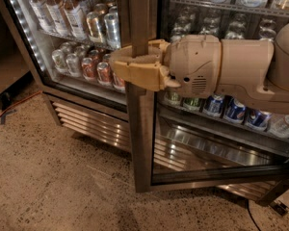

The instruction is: Open right fridge door

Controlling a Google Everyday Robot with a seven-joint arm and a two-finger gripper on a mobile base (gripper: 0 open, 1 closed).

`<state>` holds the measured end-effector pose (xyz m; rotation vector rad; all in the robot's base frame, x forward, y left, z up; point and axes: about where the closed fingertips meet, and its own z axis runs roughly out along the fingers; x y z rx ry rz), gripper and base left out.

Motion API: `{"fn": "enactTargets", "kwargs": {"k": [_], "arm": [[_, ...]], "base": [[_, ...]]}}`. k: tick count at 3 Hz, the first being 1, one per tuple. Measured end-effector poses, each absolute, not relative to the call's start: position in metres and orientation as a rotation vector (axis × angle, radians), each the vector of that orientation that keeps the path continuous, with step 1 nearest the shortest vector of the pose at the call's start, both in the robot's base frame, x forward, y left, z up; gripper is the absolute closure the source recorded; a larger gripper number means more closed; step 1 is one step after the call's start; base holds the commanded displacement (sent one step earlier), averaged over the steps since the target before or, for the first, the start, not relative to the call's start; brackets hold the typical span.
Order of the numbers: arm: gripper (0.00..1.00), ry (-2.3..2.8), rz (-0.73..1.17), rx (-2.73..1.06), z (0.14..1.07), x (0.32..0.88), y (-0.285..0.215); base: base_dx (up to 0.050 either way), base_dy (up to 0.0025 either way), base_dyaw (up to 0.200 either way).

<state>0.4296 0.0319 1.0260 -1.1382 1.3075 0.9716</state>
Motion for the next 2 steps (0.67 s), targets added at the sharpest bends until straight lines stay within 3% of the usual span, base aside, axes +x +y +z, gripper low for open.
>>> {"fn": "enactTargets", "kwargs": {"k": [2], "arm": [[1.0, 1.308, 0.972, -1.138, 1.026, 0.4296, 0.0319]], "base": [[0.0, 0.00001, -0.197]]}}
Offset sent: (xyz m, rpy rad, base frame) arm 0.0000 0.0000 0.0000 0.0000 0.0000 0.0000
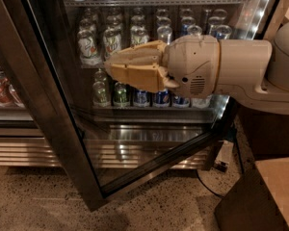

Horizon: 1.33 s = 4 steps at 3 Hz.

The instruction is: Open right fridge door

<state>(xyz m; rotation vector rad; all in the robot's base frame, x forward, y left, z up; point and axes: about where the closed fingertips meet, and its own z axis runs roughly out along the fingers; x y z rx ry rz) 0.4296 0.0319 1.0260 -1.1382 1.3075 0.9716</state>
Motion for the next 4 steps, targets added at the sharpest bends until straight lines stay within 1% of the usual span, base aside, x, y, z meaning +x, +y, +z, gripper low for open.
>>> {"fn": "enactTargets", "kwargs": {"k": [2, 3, 4], "arm": [[1.0, 1.326, 0.983, -1.12, 1.037, 0.44, 0.036], [1.0, 1.393, 1.023, -1.074, 1.017, 0.453, 0.039], [1.0, 1.456, 1.075, -1.032, 0.983, 0.453, 0.042]], "base": [[0.0, 0.0, 0.0], [0.0, 0.0, 0.0], [0.0, 0.0, 0.0]]}}
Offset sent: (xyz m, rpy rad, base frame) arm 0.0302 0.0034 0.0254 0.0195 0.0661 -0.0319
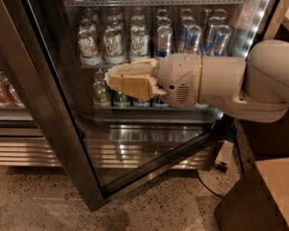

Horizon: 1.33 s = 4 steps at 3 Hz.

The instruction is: Open right fridge door

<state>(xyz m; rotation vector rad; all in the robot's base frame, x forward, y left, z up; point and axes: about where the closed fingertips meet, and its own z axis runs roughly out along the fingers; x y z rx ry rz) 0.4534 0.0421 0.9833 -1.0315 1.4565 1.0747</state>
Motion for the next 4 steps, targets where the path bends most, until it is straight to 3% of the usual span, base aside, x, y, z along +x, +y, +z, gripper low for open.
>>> {"fn": "enactTargets", "kwargs": {"k": [4], "arm": [[1.0, 1.523, 1.167, -0.971, 0.898, 0.419, 0.044]], "base": [[0.0, 0.0, 0.0]]}}
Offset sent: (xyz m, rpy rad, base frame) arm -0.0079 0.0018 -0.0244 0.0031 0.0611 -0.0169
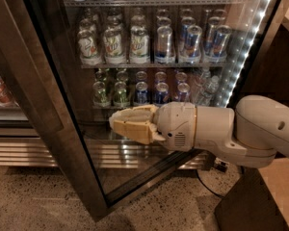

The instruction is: Open right fridge door

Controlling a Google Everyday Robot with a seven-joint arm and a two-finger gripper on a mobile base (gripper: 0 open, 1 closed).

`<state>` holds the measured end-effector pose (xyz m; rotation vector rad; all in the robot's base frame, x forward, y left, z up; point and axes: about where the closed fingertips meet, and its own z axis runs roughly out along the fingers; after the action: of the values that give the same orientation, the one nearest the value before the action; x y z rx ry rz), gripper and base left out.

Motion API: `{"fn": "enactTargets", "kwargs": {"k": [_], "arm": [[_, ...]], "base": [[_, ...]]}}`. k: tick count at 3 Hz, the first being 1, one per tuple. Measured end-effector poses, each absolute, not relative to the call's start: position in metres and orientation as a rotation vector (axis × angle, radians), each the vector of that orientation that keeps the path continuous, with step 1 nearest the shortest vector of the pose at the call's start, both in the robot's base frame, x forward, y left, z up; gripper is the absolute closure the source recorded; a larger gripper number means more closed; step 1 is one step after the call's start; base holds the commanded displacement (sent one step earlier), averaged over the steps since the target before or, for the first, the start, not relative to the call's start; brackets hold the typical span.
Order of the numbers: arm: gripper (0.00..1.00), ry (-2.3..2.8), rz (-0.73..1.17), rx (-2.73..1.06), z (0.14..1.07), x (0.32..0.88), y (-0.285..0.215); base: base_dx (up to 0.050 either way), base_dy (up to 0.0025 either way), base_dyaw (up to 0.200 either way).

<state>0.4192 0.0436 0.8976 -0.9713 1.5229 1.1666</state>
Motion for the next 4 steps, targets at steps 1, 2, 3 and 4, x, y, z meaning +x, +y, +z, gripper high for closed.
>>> {"fn": "enactTargets", "kwargs": {"k": [1, 2, 3, 4], "arm": [[1.0, 1.489, 1.172, -0.988, 0.895, 0.408, 0.047], [1.0, 1.446, 1.187, -1.001, 0.88, 0.379, 0.047], [1.0, 1.394, 1.189, -1.04, 0.848, 0.319, 0.047], [1.0, 1.394, 1.186, -1.042, 0.846, 0.317, 0.047]], "base": [[0.0, 0.0, 0.0], [0.0, 0.0, 0.0], [0.0, 0.0, 0.0], [-0.05, 0.00034, -0.002]]}}
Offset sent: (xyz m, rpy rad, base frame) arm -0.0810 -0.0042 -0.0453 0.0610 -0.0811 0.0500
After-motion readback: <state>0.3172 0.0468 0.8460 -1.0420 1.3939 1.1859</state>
